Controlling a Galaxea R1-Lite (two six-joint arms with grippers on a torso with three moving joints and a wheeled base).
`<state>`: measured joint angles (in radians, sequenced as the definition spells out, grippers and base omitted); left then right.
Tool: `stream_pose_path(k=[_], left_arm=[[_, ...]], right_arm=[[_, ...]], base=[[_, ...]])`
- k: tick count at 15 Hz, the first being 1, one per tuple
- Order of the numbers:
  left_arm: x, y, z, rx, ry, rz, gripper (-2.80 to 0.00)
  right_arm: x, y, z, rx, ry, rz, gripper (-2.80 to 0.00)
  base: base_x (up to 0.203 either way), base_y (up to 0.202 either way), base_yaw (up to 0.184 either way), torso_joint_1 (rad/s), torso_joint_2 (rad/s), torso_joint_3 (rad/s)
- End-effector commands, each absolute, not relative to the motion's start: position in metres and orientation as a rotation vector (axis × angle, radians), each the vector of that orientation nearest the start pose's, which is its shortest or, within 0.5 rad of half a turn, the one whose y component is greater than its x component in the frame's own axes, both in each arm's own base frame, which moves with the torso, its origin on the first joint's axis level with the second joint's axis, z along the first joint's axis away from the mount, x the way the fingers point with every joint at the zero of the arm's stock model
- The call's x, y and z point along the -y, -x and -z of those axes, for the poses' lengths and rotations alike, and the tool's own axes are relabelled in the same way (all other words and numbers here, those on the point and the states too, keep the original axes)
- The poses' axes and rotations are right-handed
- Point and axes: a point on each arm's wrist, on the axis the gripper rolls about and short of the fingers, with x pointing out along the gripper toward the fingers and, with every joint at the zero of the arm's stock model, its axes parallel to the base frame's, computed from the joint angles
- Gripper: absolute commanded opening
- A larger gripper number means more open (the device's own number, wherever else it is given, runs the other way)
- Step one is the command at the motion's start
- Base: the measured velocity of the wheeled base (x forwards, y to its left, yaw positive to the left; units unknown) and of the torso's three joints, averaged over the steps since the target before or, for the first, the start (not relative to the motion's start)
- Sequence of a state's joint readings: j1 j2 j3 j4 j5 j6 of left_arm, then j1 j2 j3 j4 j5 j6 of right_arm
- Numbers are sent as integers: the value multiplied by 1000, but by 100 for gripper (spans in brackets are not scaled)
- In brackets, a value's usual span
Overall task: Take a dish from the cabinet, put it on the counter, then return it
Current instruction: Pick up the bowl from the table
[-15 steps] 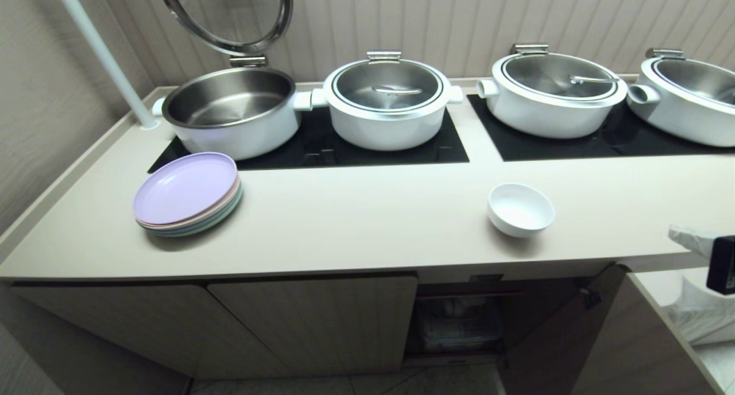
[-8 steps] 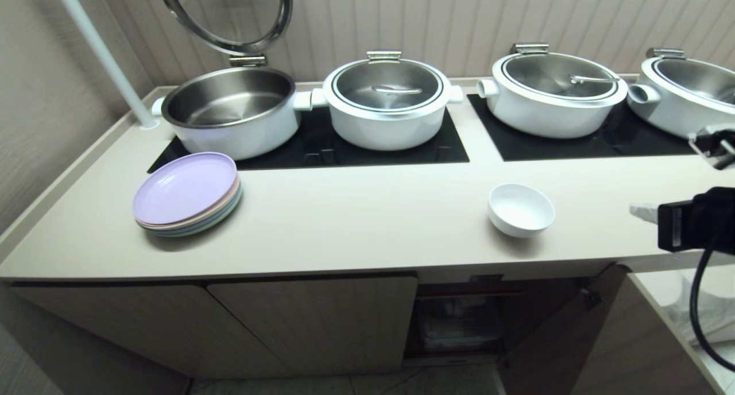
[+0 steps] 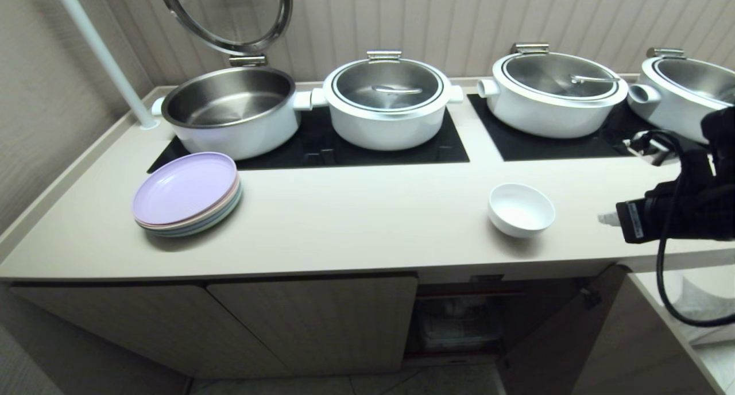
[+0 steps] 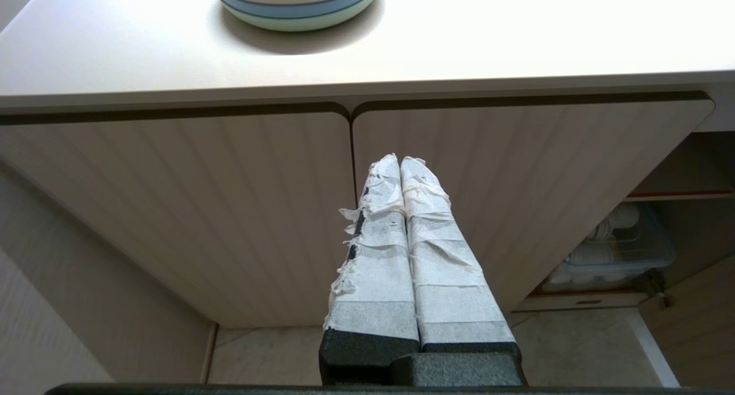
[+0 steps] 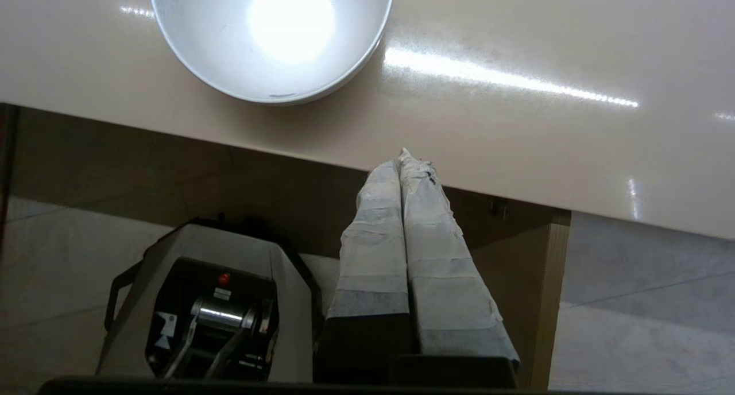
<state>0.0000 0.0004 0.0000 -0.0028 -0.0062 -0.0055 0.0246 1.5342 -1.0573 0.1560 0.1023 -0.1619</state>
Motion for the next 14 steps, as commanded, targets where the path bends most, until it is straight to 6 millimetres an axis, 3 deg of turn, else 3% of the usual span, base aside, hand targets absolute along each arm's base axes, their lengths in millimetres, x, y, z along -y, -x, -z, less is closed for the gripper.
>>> stream_pose_path(k=[1, 9, 14], left_arm=[[0, 23, -76, 3, 6, 6, -280], [0, 23, -76, 3, 6, 6, -280], [0, 23, -76, 3, 6, 6, -280]], right_arm=[[-12, -276, -225, -658, 135, -189, -280], [-16, -329, -239, -642, 130, -191, -280], [-17, -351, -252, -658, 128, -193, -280]], base=[[0, 0, 0, 0, 0, 0], [0, 0, 0, 0, 0, 0], [0, 0, 0, 0, 0, 0]])
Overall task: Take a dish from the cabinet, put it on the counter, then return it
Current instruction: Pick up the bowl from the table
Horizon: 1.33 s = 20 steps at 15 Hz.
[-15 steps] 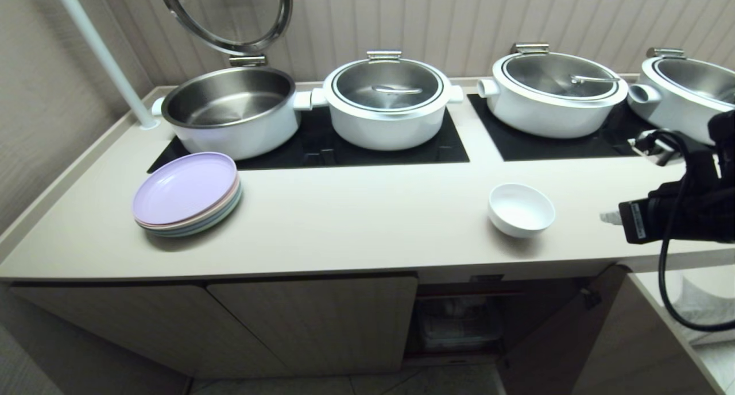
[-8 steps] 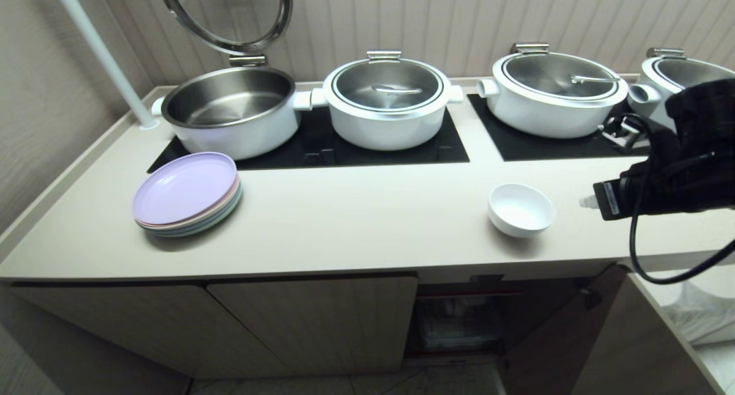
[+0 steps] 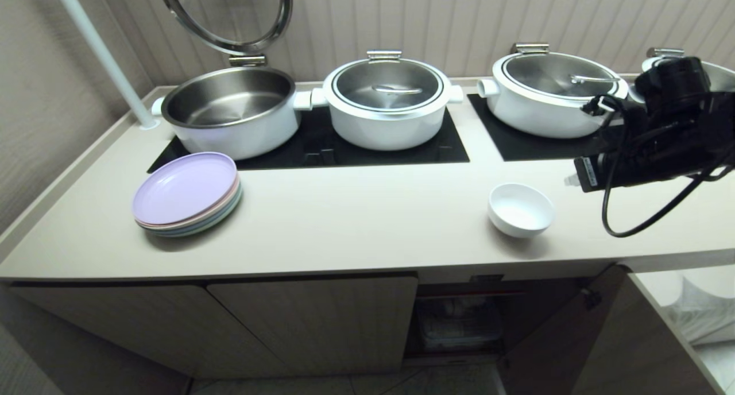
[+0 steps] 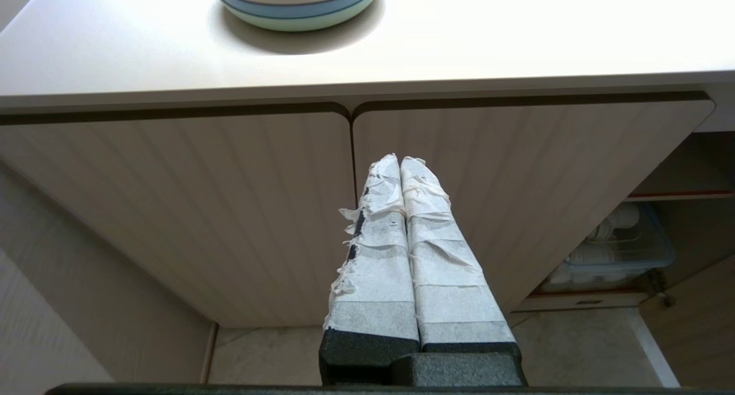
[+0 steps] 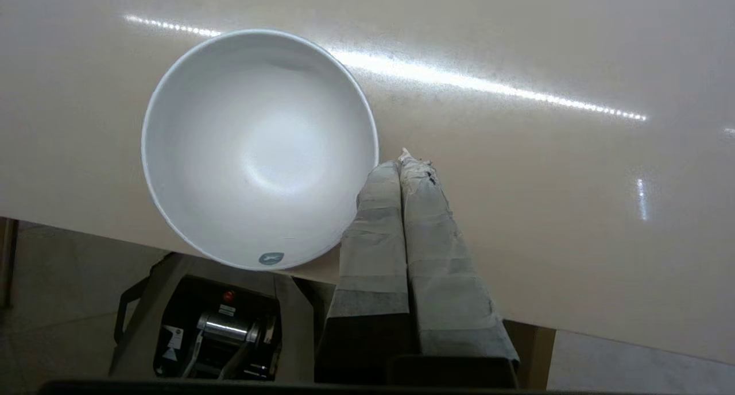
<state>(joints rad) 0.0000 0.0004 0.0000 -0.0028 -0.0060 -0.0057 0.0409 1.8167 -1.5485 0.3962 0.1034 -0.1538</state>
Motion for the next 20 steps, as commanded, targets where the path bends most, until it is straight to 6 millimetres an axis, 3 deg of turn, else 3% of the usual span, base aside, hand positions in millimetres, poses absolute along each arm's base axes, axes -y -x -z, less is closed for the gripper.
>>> stream_pose_path(k=[1, 9, 10, 20], left_arm=[[0, 23, -76, 3, 6, 6, -280], [0, 23, -76, 3, 6, 6, -280], [0, 23, -76, 3, 6, 6, -280], [0, 23, -76, 3, 6, 6, -280]], right_arm=[[-18, -354, -250, -665, 127, -193, -280], [-18, -368, -245, -688, 124, -199, -280], [-18, -368, -246, -693, 123, -201, 0], [-19, -380, -241, -697, 126, -201, 0]], base=[[0, 0, 0, 0, 0, 0], [0, 0, 0, 0, 0, 0], [0, 0, 0, 0, 0, 0], [0, 0, 0, 0, 0, 0]])
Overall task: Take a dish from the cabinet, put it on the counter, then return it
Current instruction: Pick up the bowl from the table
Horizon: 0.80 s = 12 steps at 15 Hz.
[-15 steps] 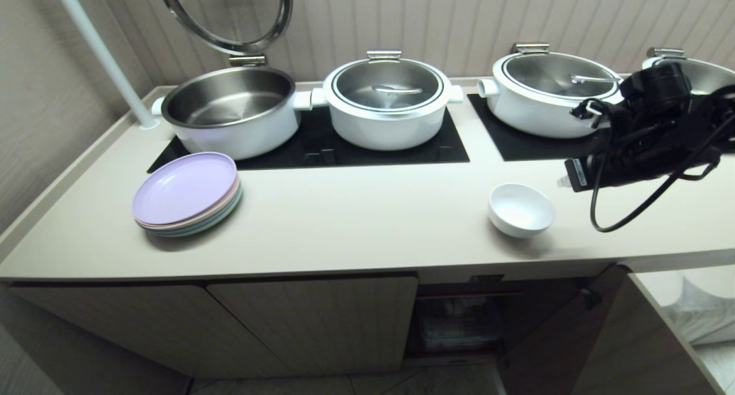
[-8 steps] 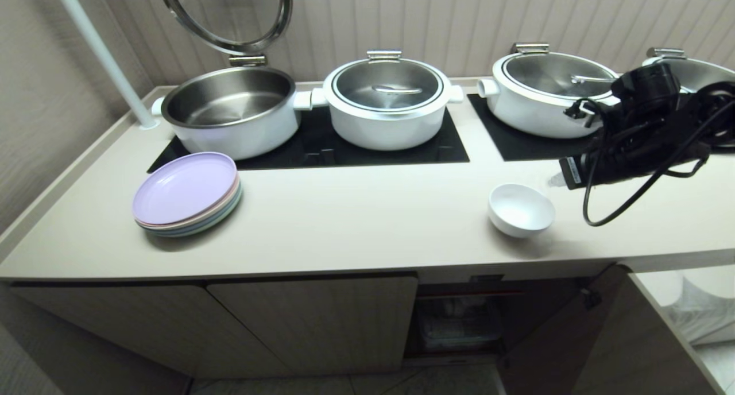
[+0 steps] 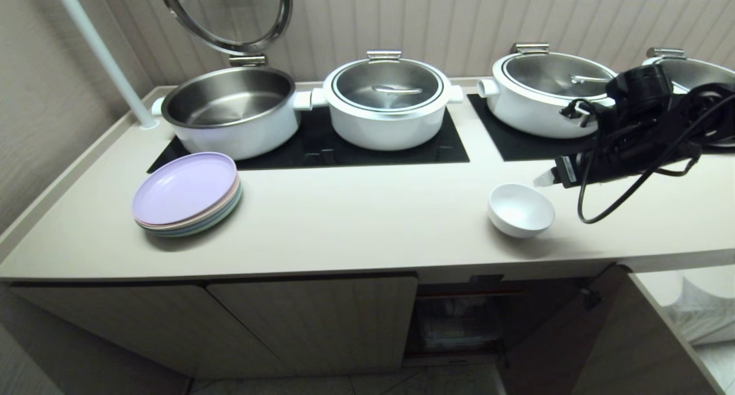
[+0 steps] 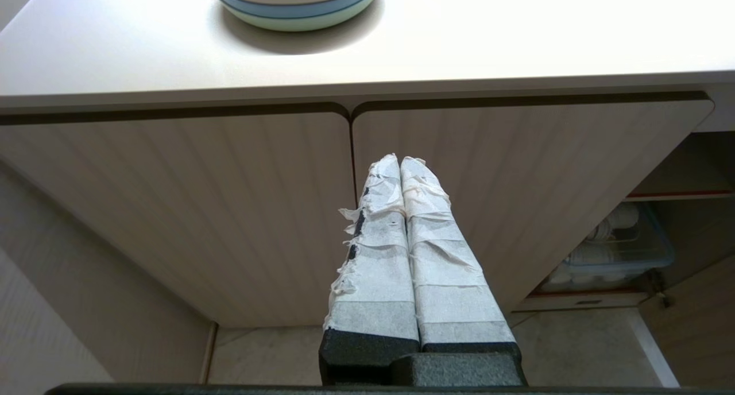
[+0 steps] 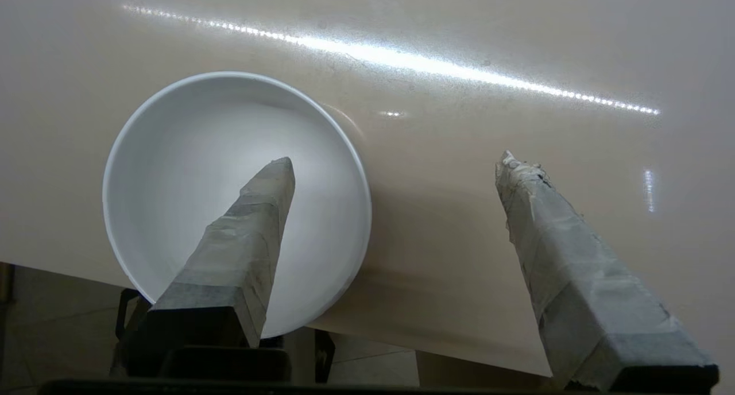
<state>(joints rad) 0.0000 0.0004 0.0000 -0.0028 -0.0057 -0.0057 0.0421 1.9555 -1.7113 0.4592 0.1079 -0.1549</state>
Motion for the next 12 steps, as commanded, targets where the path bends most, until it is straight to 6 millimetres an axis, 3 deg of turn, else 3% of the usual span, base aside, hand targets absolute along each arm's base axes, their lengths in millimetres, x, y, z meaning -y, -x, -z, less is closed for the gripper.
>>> stream_pose_path(k=[1, 12], left_arm=[[0, 23, -76, 3, 6, 6, -280], [0, 23, -76, 3, 6, 6, -280]], right_arm=[[-19, -380, -240, -701, 126, -200, 0], [-23, -392, -221, -782, 126, -216, 0]], base=[[0, 0, 0, 0, 0, 0], [0, 0, 0, 0, 0, 0]])
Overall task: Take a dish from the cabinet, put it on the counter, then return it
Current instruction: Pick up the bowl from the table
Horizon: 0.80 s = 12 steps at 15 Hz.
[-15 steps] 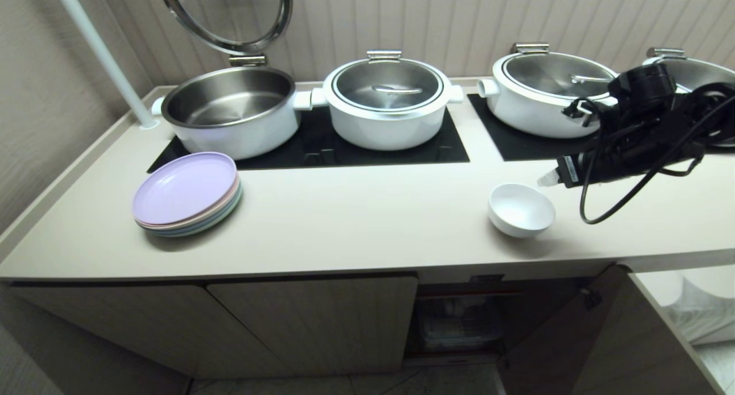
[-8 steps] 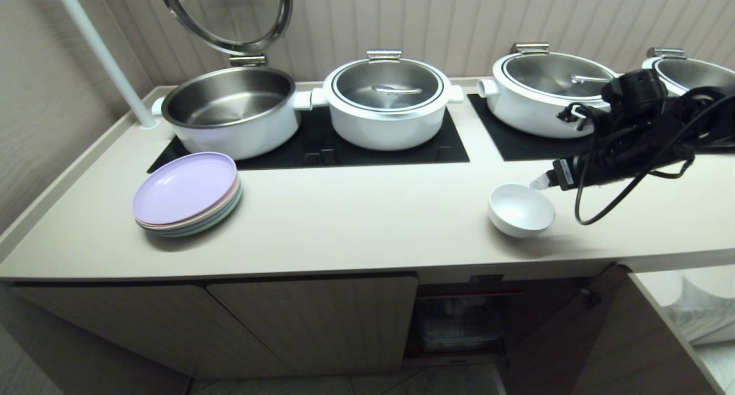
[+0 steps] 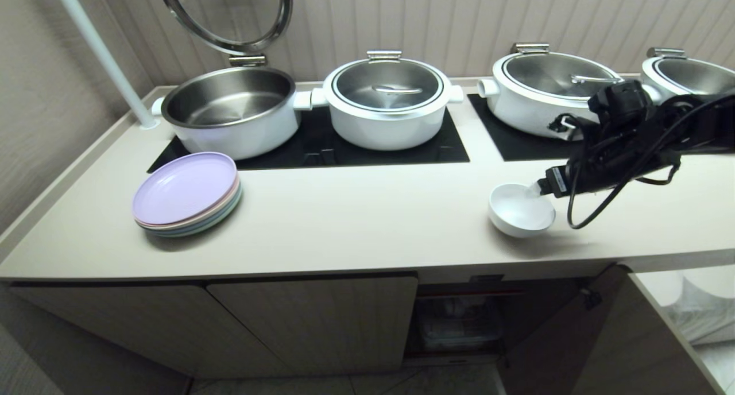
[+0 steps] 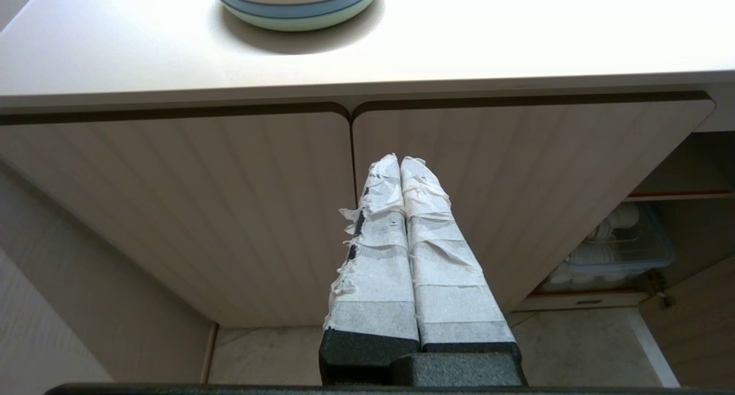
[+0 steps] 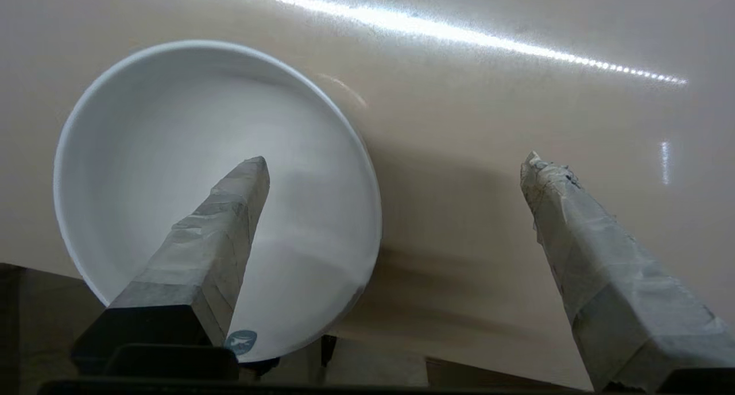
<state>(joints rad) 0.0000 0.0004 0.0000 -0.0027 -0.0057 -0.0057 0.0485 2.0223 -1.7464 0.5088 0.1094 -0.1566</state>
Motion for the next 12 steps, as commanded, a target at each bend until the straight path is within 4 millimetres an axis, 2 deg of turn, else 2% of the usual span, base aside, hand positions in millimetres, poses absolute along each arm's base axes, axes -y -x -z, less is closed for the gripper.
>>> stream_pose_path(k=[1, 3, 12], left_arm=[[0, 23, -76, 3, 6, 6, -280], [0, 23, -76, 3, 6, 6, -280], [0, 23, -76, 3, 6, 6, -280]], right_arm=[[-25, -391, -220, -791, 122, -233, 0], [-26, -391, -220, -788, 96, -291, 0], [-27, -398, -203, -843, 96, -286, 0]], base=[[0, 0, 0, 0, 0, 0], [0, 0, 0, 0, 0, 0], [0, 0, 0, 0, 0, 0]])
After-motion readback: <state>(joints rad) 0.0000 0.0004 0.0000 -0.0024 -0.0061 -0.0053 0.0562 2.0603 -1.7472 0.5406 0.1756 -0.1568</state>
